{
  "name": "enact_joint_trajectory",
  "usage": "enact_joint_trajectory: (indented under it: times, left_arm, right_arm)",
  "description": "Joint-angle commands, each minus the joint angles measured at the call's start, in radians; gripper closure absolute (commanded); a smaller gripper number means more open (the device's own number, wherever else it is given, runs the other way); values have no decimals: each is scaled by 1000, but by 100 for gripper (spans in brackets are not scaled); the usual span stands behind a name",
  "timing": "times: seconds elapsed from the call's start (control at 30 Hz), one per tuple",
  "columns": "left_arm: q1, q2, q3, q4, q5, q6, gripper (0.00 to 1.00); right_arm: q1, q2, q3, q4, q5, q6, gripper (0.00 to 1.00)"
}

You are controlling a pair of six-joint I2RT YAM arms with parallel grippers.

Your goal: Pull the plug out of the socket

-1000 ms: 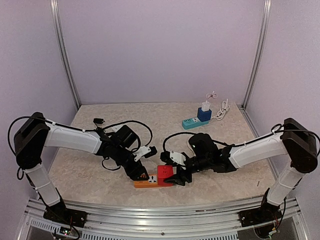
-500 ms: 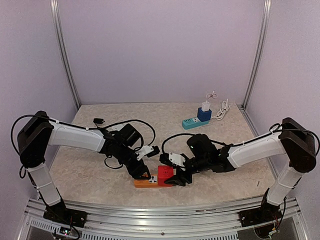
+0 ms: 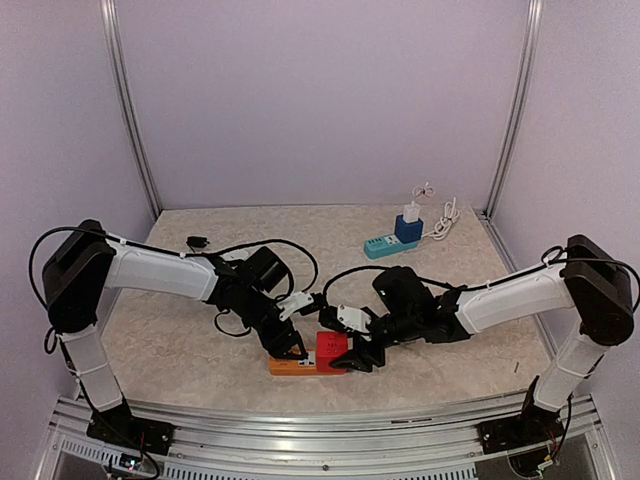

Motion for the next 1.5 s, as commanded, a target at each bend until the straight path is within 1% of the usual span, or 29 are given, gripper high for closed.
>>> enact_joint_trajectory:
  times: [0.0, 0.1, 0.53, 0.7, 0.8, 1.0, 1.33, 1.4, 1.47]
  left_arm:
    - [-11, 79, -5, -114, -92, 35, 35]
    - [-14, 96, 12, -136, -112, 35, 36]
    - [-17, 117, 18, -149, -123, 37, 39]
    - [-16, 124, 29, -157, -125, 40, 40]
    - [-18, 131, 36, -163, -129, 39, 41]
    - [-18, 135, 40, -166, -129, 39, 41]
    - [-8, 137, 47, -172, -134, 25, 41]
    - [-3, 130, 46, -165, -134, 17, 39]
    - [4, 116, 49, -155, -140, 7, 36]
  right_arm:
    - [18, -65, 14, 19, -29, 19, 51]
    - [18, -64, 31, 7, -31, 26, 55]
    - [-3, -80, 28, 56, -100, 99, 60]
    - [2, -72, 44, 16, -92, 65, 62]
    - [16, -72, 43, -9, -46, 34, 62]
    - [16, -90, 44, -10, -54, 45, 63]
    - [16, -170, 67, -28, -64, 68, 64]
    - [16, -179, 64, -32, -62, 75, 64]
    - [14, -192, 53, -28, -58, 86, 64]
